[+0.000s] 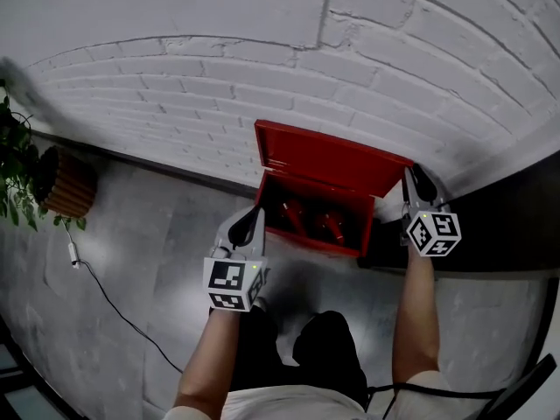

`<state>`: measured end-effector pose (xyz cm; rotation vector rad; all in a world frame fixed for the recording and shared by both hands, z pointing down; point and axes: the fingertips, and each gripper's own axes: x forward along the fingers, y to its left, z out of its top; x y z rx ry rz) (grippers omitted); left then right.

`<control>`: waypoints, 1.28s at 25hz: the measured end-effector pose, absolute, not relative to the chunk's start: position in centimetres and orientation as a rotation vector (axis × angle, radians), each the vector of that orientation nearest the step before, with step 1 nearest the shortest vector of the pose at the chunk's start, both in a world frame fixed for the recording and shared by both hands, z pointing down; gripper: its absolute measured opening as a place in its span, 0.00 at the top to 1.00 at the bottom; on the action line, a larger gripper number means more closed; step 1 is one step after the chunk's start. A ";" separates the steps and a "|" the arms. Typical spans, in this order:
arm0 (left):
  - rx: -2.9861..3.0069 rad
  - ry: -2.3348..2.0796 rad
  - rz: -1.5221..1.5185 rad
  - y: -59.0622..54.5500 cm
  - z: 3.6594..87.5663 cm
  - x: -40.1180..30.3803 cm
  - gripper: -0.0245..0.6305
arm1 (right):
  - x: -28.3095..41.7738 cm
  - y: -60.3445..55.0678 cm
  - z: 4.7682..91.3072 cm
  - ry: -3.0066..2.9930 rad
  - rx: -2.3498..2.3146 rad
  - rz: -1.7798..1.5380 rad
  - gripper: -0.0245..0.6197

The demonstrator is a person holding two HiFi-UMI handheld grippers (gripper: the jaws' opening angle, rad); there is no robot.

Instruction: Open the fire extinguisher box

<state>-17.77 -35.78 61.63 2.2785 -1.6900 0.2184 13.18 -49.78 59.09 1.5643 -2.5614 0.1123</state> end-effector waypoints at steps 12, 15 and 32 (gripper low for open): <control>2.288 -1.677 0.213 -35.7 59.3 -17.4 0.96 | 10.6 -42.8 57.6 -2.575 1.500 0.079 0.85; 2.302 -1.661 0.216 -35.6 57.9 -16.8 0.96 | 10.0 -40.1 56.5 -2.581 1.499 0.082 0.89; 2.405 -1.533 0.299 -29.8 40.9 -15.5 0.96 | 10.0 -28.9 40.8 -2.522 1.596 0.212 0.95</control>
